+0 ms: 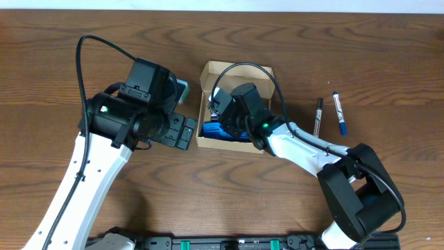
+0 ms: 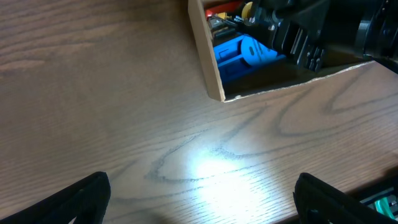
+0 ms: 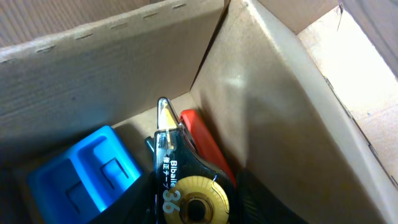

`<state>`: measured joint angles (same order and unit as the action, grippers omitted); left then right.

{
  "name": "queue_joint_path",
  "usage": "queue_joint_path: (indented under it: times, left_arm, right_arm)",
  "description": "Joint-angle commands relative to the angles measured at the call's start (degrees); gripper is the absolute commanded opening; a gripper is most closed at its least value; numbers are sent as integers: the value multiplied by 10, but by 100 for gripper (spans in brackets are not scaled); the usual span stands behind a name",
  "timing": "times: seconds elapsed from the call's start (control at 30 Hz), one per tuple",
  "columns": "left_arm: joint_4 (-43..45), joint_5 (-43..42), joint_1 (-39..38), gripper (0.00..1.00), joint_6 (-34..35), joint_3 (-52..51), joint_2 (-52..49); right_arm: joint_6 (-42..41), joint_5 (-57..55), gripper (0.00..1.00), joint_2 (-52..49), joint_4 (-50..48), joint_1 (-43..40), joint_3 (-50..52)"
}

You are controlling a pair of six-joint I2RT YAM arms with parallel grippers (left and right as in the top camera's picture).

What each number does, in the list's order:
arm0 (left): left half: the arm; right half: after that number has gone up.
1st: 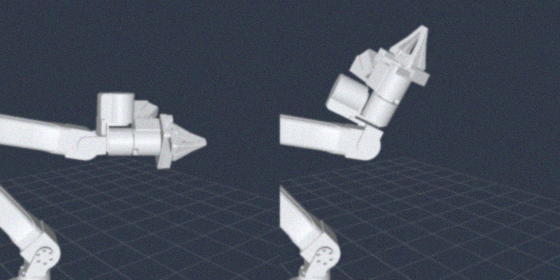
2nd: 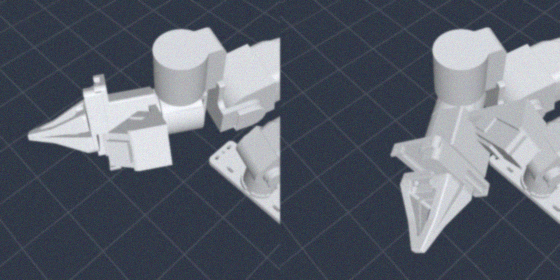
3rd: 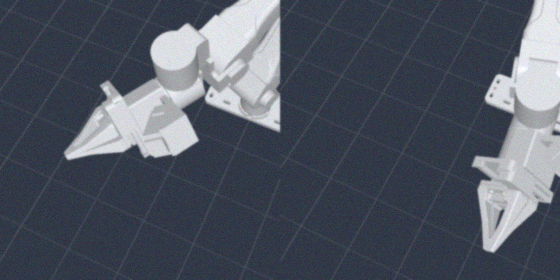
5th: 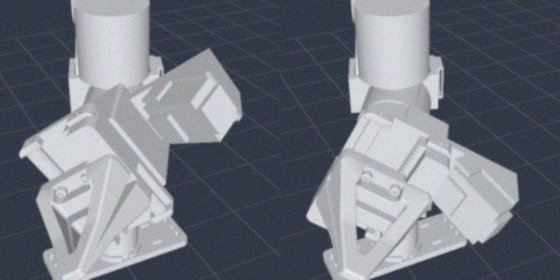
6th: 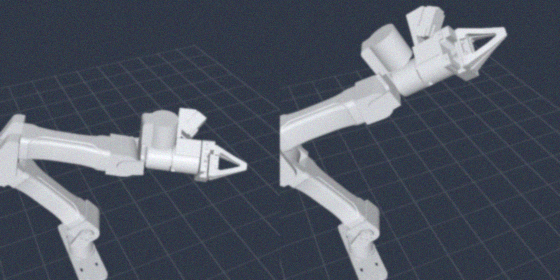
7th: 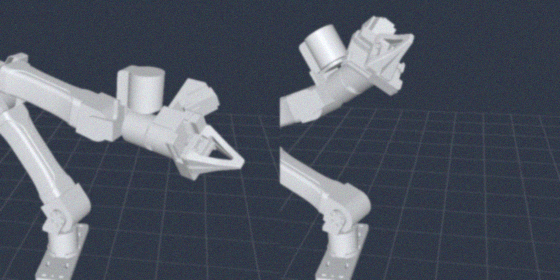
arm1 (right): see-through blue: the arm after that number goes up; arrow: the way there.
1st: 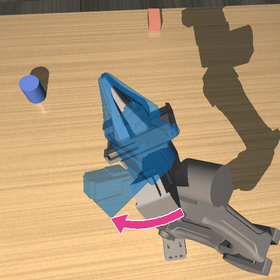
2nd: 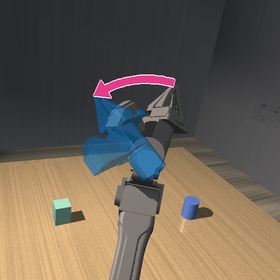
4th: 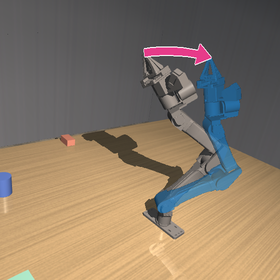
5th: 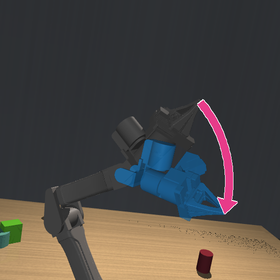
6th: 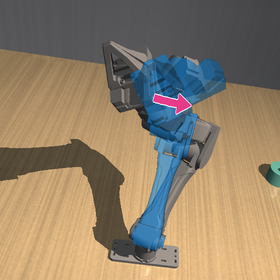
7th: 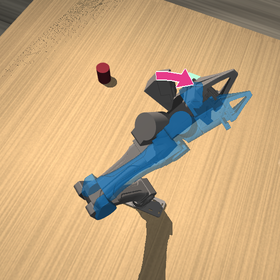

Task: Pack container
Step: 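Carry the tape roller into the box and release it, then move the right gripper to the black marker and grasp it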

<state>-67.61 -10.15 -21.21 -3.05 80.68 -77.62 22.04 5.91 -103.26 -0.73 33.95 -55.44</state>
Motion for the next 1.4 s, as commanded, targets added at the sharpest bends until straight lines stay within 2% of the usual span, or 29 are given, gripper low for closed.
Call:
queue_joint_path:
  times: [0.0,0.17,0.23,0.43,0.47,0.53,0.6,0.7,0.77,0.93,1.13,1.37]
  left_arm:
    - [-3,0,2,95,-6,-4,1]
    - [-3,0,2,95,-6,-4,1]
    - [-3,0,2,95,-6,-4,1]
    - [-3,0,2,95,-6,-4,1]
    - [-3,0,2,95,-6,-4,1]
    - [-3,0,2,95,-6,-4,1]
    - [-3,0,2,95,-6,-4,1]
    - [-3,0,2,95,-6,-4,1]
    - [-3,0,2,95,-6,-4,1]
    - [-3,0,2,95,-6,-4,1]
    - [-3,0,2,95,-6,-4,1]
    - [-3,0,2,95,-6,-4,1]
  right_arm:
    - [25,-5,20,-10,2,11,-1]
    - [40,-6,19,-10,3,23,-1]
    - [40,-17,25,-10,1,26,-1]
    - [40,-21,24,-10,0,28,-1]
    - [40,-21,29,-10,0,28,-1]
    - [40,-23,46,-10,0,28,-1]
    - [39,-37,56,-10,-2,28,-1]
    - [37,-67,66,-4,-10,28,-1]
    - [28,-86,67,9,-12,28,-1]
    - [-29,-145,73,80,5,27,-1]
    - [-84,-150,74,212,71,8,-1]
    - [-176,-174,76,346,203,-77,-1]
